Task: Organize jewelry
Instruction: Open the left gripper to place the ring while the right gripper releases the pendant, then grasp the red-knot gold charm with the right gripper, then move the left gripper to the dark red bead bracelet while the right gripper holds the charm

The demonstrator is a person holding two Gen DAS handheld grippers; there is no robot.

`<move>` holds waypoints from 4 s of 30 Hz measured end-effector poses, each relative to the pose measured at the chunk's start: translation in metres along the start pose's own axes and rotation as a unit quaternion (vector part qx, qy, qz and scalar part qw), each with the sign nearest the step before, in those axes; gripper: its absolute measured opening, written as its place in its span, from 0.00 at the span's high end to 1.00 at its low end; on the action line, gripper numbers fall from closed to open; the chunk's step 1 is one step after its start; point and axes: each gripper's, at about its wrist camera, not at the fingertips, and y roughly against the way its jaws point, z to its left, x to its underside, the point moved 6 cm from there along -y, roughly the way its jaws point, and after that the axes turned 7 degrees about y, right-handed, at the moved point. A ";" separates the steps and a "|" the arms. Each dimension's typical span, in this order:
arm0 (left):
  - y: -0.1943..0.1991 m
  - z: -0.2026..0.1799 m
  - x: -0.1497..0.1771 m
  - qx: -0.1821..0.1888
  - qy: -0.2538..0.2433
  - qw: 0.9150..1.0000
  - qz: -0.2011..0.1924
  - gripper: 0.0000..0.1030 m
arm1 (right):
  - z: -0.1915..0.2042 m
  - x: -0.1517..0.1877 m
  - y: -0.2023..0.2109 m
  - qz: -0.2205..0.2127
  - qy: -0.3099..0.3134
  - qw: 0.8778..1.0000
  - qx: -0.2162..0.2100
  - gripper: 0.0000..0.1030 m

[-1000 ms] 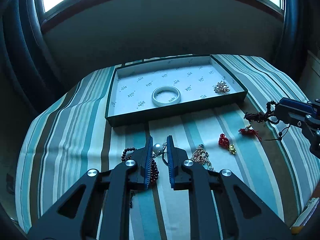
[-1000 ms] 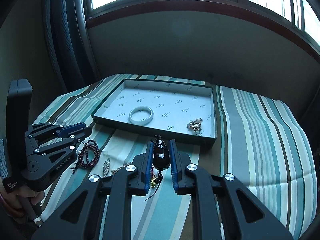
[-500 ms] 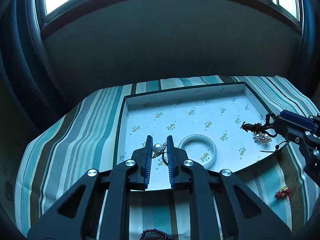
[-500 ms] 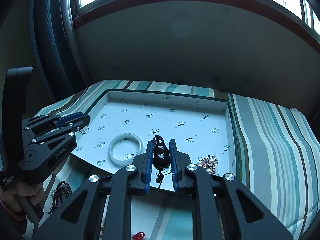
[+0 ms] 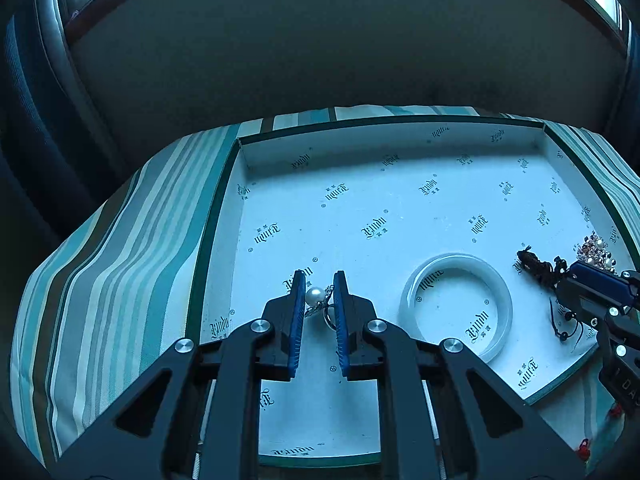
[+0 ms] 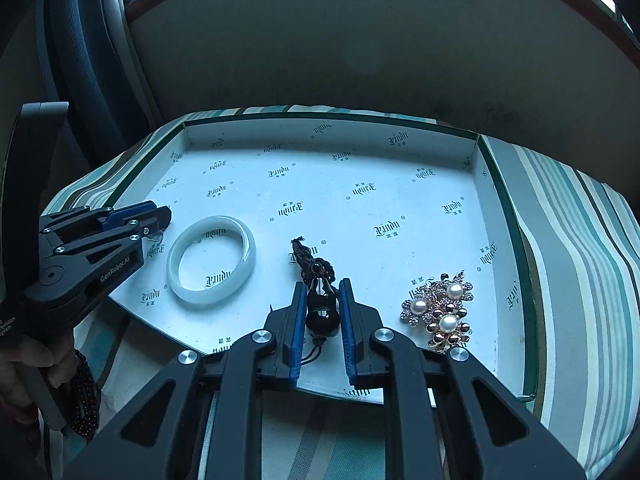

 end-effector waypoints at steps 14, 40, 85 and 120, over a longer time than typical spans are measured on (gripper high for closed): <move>-0.004 0.005 -0.002 -0.010 -0.002 1.000 0.004 0.34 | -0.005 -0.002 0.007 -0.007 -0.007 1.000 0.003 0.57; 0.093 0.003 0.023 0.010 -0.010 1.000 -0.022 0.22 | -0.003 0.040 0.109 -0.022 0.009 1.000 0.018 0.58; 0.137 0.052 0.139 -0.034 0.012 0.998 0.043 0.22 | 0.037 0.109 0.080 0.052 0.053 0.997 -0.012 0.83; 0.107 0.008 0.133 -0.001 -0.002 0.996 0.085 0.36 | 0.028 0.117 0.089 0.050 0.047 0.997 -0.047 0.83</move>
